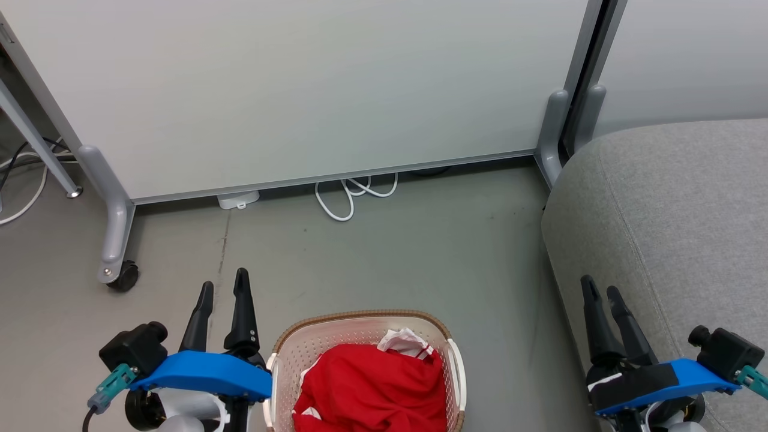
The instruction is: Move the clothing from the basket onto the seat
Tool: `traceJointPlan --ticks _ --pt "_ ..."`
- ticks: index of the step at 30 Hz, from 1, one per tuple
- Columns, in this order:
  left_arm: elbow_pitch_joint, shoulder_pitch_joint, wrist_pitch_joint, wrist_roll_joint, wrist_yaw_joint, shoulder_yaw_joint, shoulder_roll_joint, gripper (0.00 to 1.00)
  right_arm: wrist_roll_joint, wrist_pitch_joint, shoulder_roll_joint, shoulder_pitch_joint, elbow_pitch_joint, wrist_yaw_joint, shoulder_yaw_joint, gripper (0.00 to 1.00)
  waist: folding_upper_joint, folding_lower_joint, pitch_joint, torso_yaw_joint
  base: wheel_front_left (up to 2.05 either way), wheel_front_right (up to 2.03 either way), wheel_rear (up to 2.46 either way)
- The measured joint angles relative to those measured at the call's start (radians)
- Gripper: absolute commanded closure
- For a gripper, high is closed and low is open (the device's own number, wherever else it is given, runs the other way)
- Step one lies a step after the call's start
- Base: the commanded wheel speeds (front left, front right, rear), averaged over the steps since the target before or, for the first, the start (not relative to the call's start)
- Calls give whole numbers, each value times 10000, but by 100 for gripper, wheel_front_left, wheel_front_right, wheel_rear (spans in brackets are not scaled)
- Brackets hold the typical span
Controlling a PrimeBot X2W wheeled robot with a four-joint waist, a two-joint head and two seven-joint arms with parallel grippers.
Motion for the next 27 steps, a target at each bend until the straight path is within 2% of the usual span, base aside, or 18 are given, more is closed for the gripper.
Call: traceJointPlan --ticks 27 --pt "360 -211 -681 2773 121 -642 21 0 -2510 -669 -13 22 21 2 372 0 0 0 24 34 0 0 0"
